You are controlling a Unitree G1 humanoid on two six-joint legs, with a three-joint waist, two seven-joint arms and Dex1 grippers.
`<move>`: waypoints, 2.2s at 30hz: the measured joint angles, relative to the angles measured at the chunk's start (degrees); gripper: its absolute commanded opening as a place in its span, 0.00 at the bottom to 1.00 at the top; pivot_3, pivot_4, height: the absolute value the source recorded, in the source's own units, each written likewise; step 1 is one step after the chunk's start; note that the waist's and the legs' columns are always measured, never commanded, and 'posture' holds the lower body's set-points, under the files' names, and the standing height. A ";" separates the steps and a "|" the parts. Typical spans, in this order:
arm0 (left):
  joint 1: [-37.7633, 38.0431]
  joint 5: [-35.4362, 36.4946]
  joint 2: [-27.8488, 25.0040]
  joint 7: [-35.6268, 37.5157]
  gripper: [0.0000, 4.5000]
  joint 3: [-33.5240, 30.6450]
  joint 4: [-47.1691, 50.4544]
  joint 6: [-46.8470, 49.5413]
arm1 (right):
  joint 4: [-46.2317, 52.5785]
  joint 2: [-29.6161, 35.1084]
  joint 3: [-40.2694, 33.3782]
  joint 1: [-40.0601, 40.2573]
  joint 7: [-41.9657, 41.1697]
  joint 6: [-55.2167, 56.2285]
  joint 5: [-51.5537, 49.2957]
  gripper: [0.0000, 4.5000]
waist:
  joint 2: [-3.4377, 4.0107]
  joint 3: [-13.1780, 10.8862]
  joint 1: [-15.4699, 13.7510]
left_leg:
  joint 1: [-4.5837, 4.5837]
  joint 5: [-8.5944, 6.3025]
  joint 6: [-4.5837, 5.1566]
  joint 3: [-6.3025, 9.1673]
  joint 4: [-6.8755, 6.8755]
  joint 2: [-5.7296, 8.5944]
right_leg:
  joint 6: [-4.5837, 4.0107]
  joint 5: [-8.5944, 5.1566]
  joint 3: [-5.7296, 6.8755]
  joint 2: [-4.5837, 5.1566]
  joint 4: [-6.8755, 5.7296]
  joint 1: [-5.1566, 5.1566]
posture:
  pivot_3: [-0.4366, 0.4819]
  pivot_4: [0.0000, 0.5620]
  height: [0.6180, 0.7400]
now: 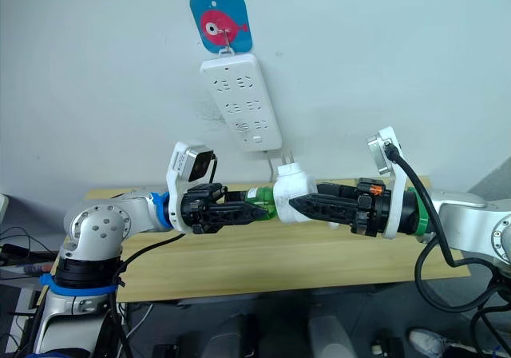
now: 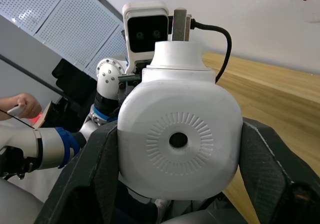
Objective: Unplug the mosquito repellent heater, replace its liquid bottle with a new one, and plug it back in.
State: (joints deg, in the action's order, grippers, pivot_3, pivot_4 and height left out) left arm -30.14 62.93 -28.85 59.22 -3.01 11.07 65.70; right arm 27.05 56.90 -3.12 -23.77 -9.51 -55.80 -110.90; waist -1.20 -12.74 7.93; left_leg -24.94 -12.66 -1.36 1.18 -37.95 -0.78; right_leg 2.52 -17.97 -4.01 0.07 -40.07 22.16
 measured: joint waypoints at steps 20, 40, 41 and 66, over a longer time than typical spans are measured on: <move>-2.21 1.79 5.95 -7.28 0.51 -1.49 -3.00 -0.02 | 5.88 5.33 1.28 4.86 -5.00 -3.35 5.17 1.00 | -0.02 0.05 0.00 | 0.00 0.00 0.00 0.05 -0.01 0.01 | 0.00 0.00 0.02 -0.01 0.00 -0.03 | 0.24 0.27 1.00; -4.50 0.87 -2.95 4.42 0.51 2.73 -4.66 2.82 | 2.29 -2.15 3.27 5.63 -29.40 6.47 53.41 0.00 | 0.01 0.63 0.26 | 0.07 0.01 -0.01 0.02 0.00 0.00 | 0.00 0.00 0.03 -0.04 -0.01 -0.03 | 0.23 0.25 1.00; -4.66 0.85 -2.94 4.43 0.51 2.74 -4.69 2.82 | 3.09 -3.03 3.87 4.73 -29.90 6.02 53.13 0.00 | 0.01 0.63 0.25 | 0.07 0.01 -0.01 0.02 0.00 0.01 | 0.00 0.00 0.03 -0.02 -0.02 -0.03 | 0.23 0.25 1.00; -3.90 -16.48 -5.68 11.44 0.51 11.56 -4.69 -13.63 | 6.69 -6.64 -0.21 -2.66 -13.57 -0.89 26.37 0.00 | 0.01 0.64 0.33 | 0.07 0.01 -0.01 0.09 -0.01 0.03 | 0.00 0.00 0.02 0.02 -0.04 -0.08 | 0.23 0.27 1.00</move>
State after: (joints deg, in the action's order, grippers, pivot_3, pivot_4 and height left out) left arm -34.04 46.45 -34.53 70.66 8.55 6.39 52.08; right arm 33.73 50.26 -3.33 -26.43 -23.08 -56.69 -84.53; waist -1.19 -12.10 8.26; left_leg -24.88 -12.66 -1.37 1.27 -37.96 -0.75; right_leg 2.52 -17.96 -3.99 0.09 -40.11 22.08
